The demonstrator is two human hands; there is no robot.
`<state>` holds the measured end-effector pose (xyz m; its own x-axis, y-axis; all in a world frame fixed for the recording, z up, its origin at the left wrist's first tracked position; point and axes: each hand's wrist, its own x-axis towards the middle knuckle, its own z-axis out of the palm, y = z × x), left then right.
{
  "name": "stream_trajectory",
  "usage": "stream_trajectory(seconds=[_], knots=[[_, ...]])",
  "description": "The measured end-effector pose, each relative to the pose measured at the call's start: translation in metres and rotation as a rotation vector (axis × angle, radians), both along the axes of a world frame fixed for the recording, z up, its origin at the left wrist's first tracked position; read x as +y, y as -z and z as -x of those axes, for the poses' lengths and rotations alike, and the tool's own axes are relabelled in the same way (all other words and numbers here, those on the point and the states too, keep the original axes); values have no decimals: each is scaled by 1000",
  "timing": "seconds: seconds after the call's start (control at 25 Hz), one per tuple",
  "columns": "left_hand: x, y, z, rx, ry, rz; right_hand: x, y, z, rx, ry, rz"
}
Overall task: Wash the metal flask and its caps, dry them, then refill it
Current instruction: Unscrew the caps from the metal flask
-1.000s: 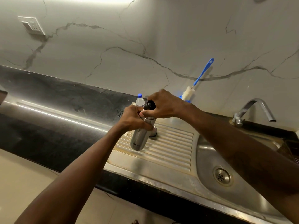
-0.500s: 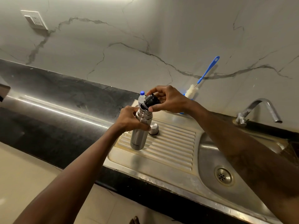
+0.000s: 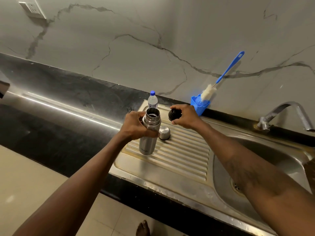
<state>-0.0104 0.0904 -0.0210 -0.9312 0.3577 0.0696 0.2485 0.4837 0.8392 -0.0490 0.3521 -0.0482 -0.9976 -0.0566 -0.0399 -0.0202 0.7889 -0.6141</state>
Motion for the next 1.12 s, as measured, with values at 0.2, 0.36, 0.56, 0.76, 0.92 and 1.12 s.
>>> stream_trajectory(seconds=[0.2,0.36,0.56,0.76,0.92,1.12], knots=[[-2,7,13,2,-12,-23,6,49,25,-115,29,-70],[-3,13,25,-14,-5,-17,8,72,44,-167,11,-72],[0,14,36,-29,3,-34,8,90,57,-186,-38,-64],[5,15,46,-36,5,-49,11,100,63,-197,-54,-68],[9,16,49,-41,17,-45,13,105,64,-221,-32,-46],[14,12,45,-30,42,-41,24,94,56,-255,-19,-53]])
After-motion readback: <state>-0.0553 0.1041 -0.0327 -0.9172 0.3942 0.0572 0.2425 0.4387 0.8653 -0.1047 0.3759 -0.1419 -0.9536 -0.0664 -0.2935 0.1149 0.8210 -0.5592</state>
